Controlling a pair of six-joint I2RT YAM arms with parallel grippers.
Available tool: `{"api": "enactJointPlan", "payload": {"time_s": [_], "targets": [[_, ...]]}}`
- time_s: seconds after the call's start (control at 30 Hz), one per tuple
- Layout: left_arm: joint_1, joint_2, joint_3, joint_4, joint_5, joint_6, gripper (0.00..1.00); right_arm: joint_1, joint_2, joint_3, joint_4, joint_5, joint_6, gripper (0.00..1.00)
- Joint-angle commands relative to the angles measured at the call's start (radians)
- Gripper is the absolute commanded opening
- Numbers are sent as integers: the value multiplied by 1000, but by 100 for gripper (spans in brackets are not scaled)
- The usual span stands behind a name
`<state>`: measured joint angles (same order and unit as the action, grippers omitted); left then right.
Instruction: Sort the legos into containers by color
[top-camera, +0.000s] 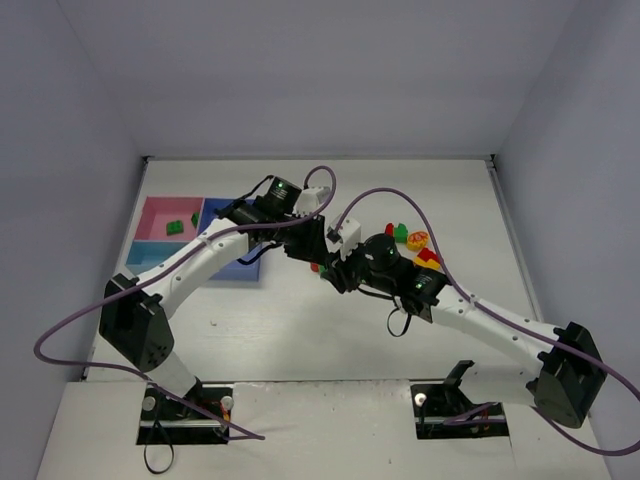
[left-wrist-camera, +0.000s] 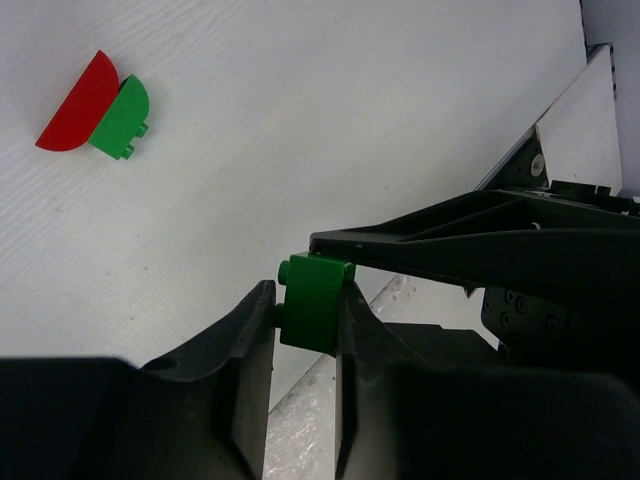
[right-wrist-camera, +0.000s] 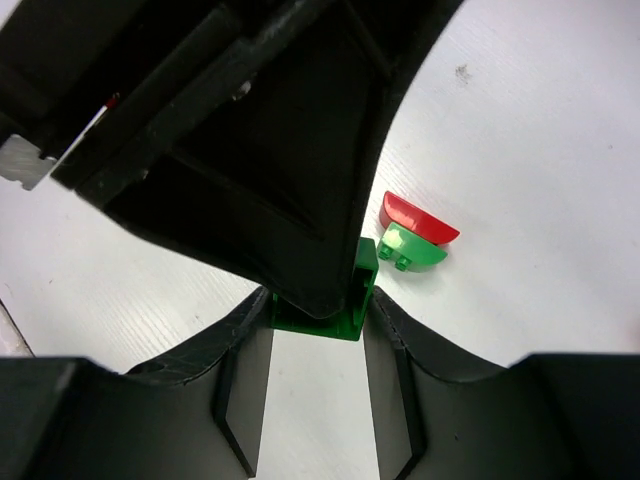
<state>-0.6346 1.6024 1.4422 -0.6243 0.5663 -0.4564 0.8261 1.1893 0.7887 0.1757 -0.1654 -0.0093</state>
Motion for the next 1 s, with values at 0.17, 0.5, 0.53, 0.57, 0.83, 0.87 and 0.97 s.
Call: {"api": "enactJointPlan", "payload": {"time_s": [0.17,0.5,0.53,0.57,0.83,0.87,0.97], "targets": [[16,-30,24,14,-83,53,2,5,-26,21,85,20,9,48],[373,-93,47,-109,-339,130,2,-45,-65,-8,47,92,83,73],[448,-90,55,-115,-424,133,2,-59,-66,-6,30,99,95,73],[487,-84,63,-117,-454,133,2,-65,-71,-3,24,109,106,73],[736,106,181,-60,-609,81,13,-200,-80,12,-60,136,222,72],[743,128,199,-60,-621,81,16,-217,-83,14,-74,156,227,72],[766,220,268,-66,-648,73,25,-237,-82,29,-114,231,235,72]]}}
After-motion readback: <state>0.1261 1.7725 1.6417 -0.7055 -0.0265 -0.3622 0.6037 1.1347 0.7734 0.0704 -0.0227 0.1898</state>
